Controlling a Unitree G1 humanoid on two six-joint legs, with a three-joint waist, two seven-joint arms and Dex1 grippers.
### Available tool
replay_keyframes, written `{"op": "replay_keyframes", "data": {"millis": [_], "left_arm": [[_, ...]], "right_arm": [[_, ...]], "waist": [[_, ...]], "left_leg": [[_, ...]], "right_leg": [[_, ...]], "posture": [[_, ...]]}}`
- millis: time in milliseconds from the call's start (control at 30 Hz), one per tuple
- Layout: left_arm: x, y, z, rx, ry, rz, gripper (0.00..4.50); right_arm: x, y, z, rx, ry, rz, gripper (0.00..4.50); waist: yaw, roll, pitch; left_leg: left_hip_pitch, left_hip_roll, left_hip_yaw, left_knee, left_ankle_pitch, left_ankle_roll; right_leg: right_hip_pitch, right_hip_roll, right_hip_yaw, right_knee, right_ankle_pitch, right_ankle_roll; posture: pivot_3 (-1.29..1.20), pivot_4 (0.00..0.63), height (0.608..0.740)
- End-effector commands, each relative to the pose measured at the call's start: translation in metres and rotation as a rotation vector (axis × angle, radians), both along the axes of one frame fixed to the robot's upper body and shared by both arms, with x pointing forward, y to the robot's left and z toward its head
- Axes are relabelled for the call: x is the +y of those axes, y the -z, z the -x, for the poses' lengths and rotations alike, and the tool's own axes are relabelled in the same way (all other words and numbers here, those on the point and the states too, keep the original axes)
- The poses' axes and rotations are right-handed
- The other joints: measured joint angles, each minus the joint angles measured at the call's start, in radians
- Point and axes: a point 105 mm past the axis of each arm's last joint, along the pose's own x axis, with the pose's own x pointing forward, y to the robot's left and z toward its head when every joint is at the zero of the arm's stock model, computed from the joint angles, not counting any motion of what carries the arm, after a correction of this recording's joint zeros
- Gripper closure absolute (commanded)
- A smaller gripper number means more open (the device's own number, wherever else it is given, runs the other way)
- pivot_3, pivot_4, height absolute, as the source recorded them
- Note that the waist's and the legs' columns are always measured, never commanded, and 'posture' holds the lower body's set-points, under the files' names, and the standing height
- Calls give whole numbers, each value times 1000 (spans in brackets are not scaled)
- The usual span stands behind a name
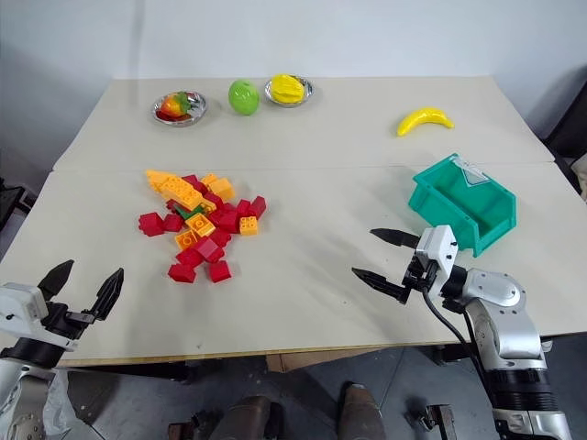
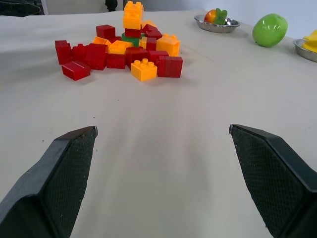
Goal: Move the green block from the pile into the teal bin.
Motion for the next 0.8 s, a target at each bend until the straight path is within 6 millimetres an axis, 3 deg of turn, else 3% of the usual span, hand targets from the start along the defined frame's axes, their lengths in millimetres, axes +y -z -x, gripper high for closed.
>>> {"op": "replay_keyframes", "data": {"millis": [33, 100, 233, 333, 533, 667, 800], "left_arm": [[2, -9, 7, -34, -25, -29, 0], [3, -10, 9, -47, -32, 4, 0], [17, -9, 34, -86, -36, 81, 0], [48, 15, 59, -18, -145, 143, 0], [71, 42, 90, 57, -222, 196, 0], [60, 30, 81, 7, -154, 193, 0], [33, 12, 56, -32, 4, 132, 0]], "right_arm": [[0, -7, 0, -41, -14, -4, 26], [0, -7, 0, -42, -20, -8, 26], [11, -13, -2, -46, -56, -56, 26], [31, -22, 2, -60, -136, -80, 26], [56, -41, 13, -95, -244, -109, 26], [51, -39, 10, -94, -212, -97, 26], [34, -30, 3, -79, -148, -64, 26]], "waist": [[0, 0, 0], [0, 0, 0], [-3, 0, 0], [-7, 0, 0], [2, 1, 1], [9, -1, 0], [12, -1, 0]], "left_leg": [[0, 0, 0, 0, 0, 0], [0, 0, 0, 0, 0, 0], [0, 1, 0, 0, 0, -1], [0, 2, 1, 0, -1, -1], [0, 3, 1, 0, -2, -1], [0, 3, -2, 1, -3, -1], [0, 3, -2, 1, -3, -1]], "right_leg": [[0, 0, 0, 0, 0, 0], [0, 0, 0, 0, 0, 0], [0, 0, 0, 0, 0, 0], [0, 1, -1, 0, -1, -2], [0, 1, -4, 0, -2, -3], [0, -1, -6, -2, -2, -4], [0, -1, -6, -1, -2, -4]], "posture": [[0, 150, 740], [0, 150, 740], [0, 150, 740], [0, 150, 740], [0, 150, 740], [0, 150, 740], [0, 150, 740]]}}
